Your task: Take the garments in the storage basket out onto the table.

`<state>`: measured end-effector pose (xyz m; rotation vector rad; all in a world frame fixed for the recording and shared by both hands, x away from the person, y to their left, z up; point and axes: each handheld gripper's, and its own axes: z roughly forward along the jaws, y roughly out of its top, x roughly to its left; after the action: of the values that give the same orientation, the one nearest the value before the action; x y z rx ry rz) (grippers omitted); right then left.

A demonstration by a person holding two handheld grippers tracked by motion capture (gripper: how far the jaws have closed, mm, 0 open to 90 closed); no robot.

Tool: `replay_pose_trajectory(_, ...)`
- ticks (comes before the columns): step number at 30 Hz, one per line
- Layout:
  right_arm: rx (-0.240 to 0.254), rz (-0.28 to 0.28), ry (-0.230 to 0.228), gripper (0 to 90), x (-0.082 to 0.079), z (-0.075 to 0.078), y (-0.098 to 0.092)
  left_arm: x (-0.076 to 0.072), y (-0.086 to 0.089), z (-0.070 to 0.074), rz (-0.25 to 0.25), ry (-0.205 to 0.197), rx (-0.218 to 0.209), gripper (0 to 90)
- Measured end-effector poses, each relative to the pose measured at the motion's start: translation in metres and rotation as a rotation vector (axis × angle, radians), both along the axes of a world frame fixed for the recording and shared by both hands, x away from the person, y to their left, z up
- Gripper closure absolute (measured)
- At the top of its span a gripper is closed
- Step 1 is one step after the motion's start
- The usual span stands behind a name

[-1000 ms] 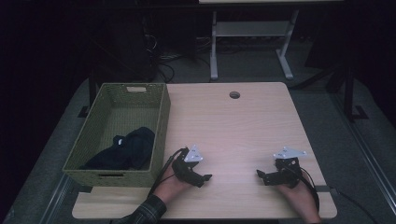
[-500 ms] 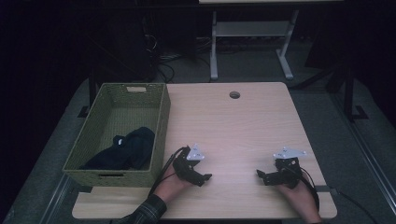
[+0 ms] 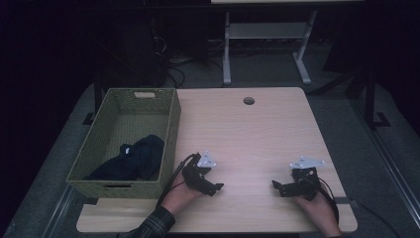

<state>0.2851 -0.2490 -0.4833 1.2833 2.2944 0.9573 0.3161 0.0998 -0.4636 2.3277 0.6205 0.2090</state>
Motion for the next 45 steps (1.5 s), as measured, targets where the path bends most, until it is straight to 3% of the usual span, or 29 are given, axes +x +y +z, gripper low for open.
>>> replay_pose_trajectory(32, 0.001, 0.0, 0.0, 0.7, 0.0, 0.0, 0.0, 0.002, 0.0, 0.024, 0.009, 0.029, -0.01, 13.5)
replay_pose_trajectory(45, 0.001, 0.0, 0.001, 0.7, 0.0, 0.0, 0.0, 0.002, -0.003, 0.036, -0.016, 0.021, 0.019, 13.6)
